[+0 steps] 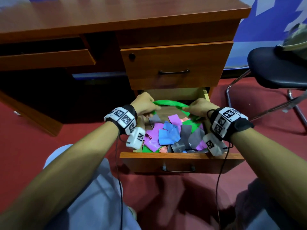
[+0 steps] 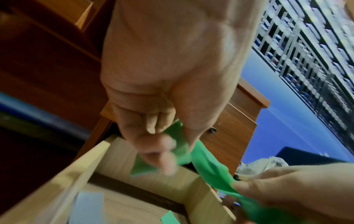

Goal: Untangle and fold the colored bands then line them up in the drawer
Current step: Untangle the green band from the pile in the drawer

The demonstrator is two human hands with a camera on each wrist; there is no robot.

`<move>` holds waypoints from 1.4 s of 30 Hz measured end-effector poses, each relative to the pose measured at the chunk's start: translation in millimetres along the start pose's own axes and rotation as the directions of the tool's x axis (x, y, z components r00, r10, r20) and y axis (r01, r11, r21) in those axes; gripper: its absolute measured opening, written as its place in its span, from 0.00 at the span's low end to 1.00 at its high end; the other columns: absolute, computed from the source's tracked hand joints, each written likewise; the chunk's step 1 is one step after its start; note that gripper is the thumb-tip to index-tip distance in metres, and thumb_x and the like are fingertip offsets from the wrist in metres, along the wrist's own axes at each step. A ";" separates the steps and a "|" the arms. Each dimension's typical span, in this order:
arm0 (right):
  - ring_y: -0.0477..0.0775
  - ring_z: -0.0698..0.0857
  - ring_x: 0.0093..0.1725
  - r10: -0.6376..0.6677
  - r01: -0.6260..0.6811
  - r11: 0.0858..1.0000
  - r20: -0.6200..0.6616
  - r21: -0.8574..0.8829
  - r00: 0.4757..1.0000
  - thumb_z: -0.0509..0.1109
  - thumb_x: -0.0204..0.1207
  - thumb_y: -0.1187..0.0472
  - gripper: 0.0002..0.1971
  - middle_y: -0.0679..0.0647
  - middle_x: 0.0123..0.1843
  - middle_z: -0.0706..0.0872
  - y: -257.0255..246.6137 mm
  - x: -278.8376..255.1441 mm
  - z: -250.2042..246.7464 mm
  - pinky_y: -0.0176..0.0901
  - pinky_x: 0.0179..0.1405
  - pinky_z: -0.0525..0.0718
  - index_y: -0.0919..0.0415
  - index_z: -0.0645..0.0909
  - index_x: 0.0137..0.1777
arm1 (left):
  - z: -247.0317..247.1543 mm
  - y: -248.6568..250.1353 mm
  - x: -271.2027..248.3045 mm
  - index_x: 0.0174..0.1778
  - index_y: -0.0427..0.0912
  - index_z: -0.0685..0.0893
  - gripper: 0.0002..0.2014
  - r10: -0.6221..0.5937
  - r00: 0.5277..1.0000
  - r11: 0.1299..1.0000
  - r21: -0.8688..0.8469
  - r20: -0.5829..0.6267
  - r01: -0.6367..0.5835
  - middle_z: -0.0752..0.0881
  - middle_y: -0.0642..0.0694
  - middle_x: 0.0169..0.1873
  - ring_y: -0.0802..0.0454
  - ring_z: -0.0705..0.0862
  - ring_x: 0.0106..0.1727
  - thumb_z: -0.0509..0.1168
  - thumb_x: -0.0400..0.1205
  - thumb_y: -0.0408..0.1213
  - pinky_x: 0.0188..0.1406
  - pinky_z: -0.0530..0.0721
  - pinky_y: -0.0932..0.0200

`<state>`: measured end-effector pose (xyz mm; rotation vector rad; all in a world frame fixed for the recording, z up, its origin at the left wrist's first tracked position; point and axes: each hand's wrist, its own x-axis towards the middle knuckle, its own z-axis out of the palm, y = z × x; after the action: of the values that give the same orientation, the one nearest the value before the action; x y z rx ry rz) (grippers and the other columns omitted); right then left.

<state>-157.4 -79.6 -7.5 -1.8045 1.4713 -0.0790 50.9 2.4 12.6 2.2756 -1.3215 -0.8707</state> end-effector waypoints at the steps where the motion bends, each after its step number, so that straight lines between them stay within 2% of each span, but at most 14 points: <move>1: 0.59 0.88 0.46 -0.027 0.026 0.999 -0.060 -0.019 0.998 0.74 0.79 0.46 0.24 0.62 0.56 0.91 -4.2 1.1 0.5 0.47 0.47 0.85 0.68 0.86 0.60 | 1.7 3.3 3.8 0.54 0.29 0.86 0.17 -0.007 1.000 0.999 -0.046 0.002 0.007 0.89 0.36 0.37 0.49 0.86 0.25 0.78 0.79 0.39 0.23 0.87 0.56; 3: 0.61 0.85 0.63 -0.084 0.071 0.991 -0.115 -0.111 0.990 0.73 0.79 0.43 0.29 0.63 0.68 0.85 -11.4 3.7 4.3 0.47 0.59 0.81 0.65 0.79 0.70 | 7.4 5.5 11.8 0.74 0.29 0.74 0.36 -0.008 0.999 0.993 0.116 0.031 0.004 0.86 0.32 0.59 0.41 0.90 0.51 0.80 0.77 0.45 0.43 0.89 0.49; 5: 0.61 0.85 0.62 -0.114 0.104 0.974 -0.041 -0.199 0.993 0.73 0.79 0.42 0.29 0.62 0.66 0.86 -18.1 4.6 8.8 0.47 0.60 0.82 0.64 0.79 0.71 | 18.0 1.1 18.4 0.78 0.32 0.70 0.41 0.046 0.994 0.899 0.430 0.099 -0.084 0.80 0.33 0.70 0.37 0.84 0.66 0.80 0.76 0.48 0.49 0.82 0.52; 9: 0.56 0.83 0.45 -0.083 0.122 0.953 0.149 -0.278 0.985 0.70 0.79 0.39 0.25 0.58 0.52 0.89 -27.4 3.8 13.8 0.43 0.43 0.78 0.61 0.86 0.61 | 52.6 -4.3 25.7 0.83 0.41 0.72 0.43 -0.034 0.914 0.740 0.625 0.404 -0.249 0.81 0.44 0.75 0.40 0.83 0.70 0.83 0.73 0.43 0.60 0.81 0.55; 12: 0.56 0.83 0.48 -0.108 0.156 0.948 0.179 -0.277 0.978 0.69 0.81 0.42 0.23 0.57 0.53 0.87 -24.5 2.1 14.3 0.41 0.39 0.79 0.61 0.87 0.62 | 75.5 -4.7 33.2 0.88 0.50 0.62 0.58 -0.070 0.843 0.710 0.620 0.534 -0.334 0.72 0.49 0.82 0.43 0.79 0.75 0.88 0.65 0.43 0.68 0.81 0.55; 15: 0.59 0.86 0.57 -0.098 0.166 0.929 0.213 -0.330 0.972 0.67 0.82 0.40 0.24 0.56 0.56 0.86 -18.7 -1.3 11.2 0.46 0.49 0.85 0.60 0.86 0.63 | 82.5 -6.4 36.6 0.88 0.53 0.62 0.61 -0.092 0.813 0.647 0.655 0.575 -0.390 0.67 0.51 0.85 0.43 0.74 0.79 0.90 0.60 0.45 0.72 0.80 0.52; 21: 0.55 0.84 0.46 -0.109 0.177 0.949 0.256 -0.262 0.961 0.68 0.82 0.42 0.21 0.53 0.45 0.84 -6.1 -3.1 2.8 0.43 0.41 0.85 0.59 0.85 0.60 | 98.2 -16.3 29.1 0.81 0.41 0.69 0.46 -0.023 0.834 0.492 0.732 0.551 -0.471 0.78 0.39 0.71 0.37 0.83 0.66 0.85 0.70 0.43 0.47 0.77 0.54; 25: 0.55 0.85 0.47 -0.126 0.200 0.948 0.286 -0.246 0.950 0.67 0.83 0.44 0.21 0.54 0.45 0.86 1.9 -8.9 -1.1 0.44 0.41 0.86 0.61 0.86 0.62 | 92.4 -22.3 25.8 0.71 0.43 0.79 0.21 0.108 0.862 0.387 0.778 0.495 -0.496 0.85 0.39 0.64 0.37 0.85 0.64 0.70 0.82 0.37 0.51 0.80 0.53; 29: 0.53 0.83 0.39 -0.151 0.216 0.946 0.262 -0.242 0.953 0.67 0.84 0.44 0.18 0.53 0.44 0.86 8.8 -11.6 -7.8 0.39 0.37 0.83 0.58 0.86 0.59 | 57.6 -3.3 36.1 0.70 0.37 0.75 0.22 0.335 0.931 0.530 0.789 0.143 -0.312 0.84 0.34 0.62 0.32 0.86 0.63 0.69 0.80 0.32 0.55 0.83 0.43; 32: 0.47 0.79 0.33 -0.175 0.233 0.938 0.227 -0.256 0.958 0.67 0.84 0.45 0.08 0.46 0.39 0.81 13.6 -9.9 -9.2 0.37 0.33 0.76 0.48 0.80 0.50 | 48.3 -4.1 39.3 0.75 0.35 0.67 0.36 0.309 0.950 0.625 0.763 -0.048 -0.165 0.77 0.34 0.67 0.32 0.85 0.64 0.77 0.75 0.37 0.56 0.82 0.43; 35: 0.46 0.77 0.33 -0.180 0.244 0.930 0.238 -0.277 0.955 0.67 0.84 0.46 0.08 0.44 0.38 0.78 13.1 -11.1 -7.9 0.37 0.35 0.78 0.49 0.79 0.50 | 63.0 -1.1 36.4 0.70 0.36 0.73 0.32 0.267 0.958 0.650 0.715 0.101 -0.256 0.80 0.36 0.63 0.32 0.85 0.62 0.79 0.73 0.35 0.52 0.83 0.44; 37: 0.45 0.77 0.33 -0.191 0.261 0.918 0.245 -0.298 0.951 0.66 0.85 0.47 0.09 0.42 0.39 0.76 11.3 -11.5 -7.1 0.37 0.33 0.78 0.52 0.80 0.53 | 76.9 1.4 32.2 0.59 0.39 0.84 0.18 0.234 0.891 0.606 0.659 0.388 -0.446 0.86 0.44 0.49 0.42 0.87 0.51 0.78 0.75 0.34 0.43 0.80 0.54; 39: 0.45 0.77 0.33 -0.192 0.266 0.913 0.250 -0.309 0.949 0.65 0.86 0.47 0.09 0.41 0.40 0.75 8.9 -11.4 -6.2 0.37 0.31 0.76 0.52 0.79 0.54 | 88.5 -1.3 27.6 0.52 0.38 0.91 0.10 0.054 0.790 0.610 0.606 0.610 -0.510 0.90 0.49 0.42 0.52 0.84 0.38 0.75 0.75 0.28 0.35 0.77 0.61; 42: 0.52 0.82 0.38 -0.176 0.254 0.915 0.258 -0.312 0.950 0.66 0.84 0.44 0.17 0.49 0.46 0.86 8.3 -8.1 -3.8 0.38 0.36 0.80 0.59 0.84 0.55 | 98.9 -9.9 24.3 0.56 0.39 0.91 0.15 -0.124 0.713 0.588 0.630 0.690 -0.507 0.87 0.50 0.42 0.60 0.79 0.34 0.81 0.75 0.32 0.28 0.75 0.69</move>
<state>-168.6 -74.8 -6.6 -2.1733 1.1707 0.2807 -0.1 -14.6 -74.4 2.3252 -2.7574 -1.2813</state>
